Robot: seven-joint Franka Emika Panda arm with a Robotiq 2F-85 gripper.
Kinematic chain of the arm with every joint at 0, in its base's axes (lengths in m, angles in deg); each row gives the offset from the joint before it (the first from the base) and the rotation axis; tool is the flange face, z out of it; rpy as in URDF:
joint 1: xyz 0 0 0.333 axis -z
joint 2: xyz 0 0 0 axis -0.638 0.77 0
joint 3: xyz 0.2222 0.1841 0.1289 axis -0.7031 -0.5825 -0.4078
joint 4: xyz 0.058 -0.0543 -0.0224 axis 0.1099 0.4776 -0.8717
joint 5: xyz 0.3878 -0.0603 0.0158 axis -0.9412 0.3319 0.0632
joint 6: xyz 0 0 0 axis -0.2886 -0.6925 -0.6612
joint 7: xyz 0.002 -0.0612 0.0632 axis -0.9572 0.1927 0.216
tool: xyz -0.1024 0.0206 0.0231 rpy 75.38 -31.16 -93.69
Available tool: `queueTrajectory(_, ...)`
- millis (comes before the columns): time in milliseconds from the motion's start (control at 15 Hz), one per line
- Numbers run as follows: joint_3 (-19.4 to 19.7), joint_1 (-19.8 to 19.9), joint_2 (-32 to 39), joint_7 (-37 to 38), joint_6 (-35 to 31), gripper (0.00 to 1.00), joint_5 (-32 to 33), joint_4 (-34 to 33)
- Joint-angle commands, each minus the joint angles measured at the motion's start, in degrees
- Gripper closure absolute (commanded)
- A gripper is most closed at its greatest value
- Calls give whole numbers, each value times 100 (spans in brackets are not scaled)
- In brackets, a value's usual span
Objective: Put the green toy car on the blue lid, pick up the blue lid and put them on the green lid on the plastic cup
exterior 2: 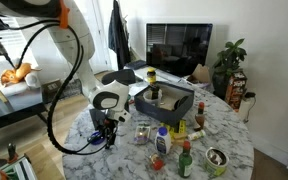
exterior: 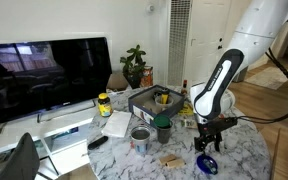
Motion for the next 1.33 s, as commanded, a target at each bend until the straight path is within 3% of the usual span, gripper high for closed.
queueTrajectory(0,65,-30,64,-19,58,37,136,-41)
queueTrajectory(533,132,-19,34,-32,150,97,200,-46)
queueTrajectory(1267,191,-62,0,17,179,100,344,-7)
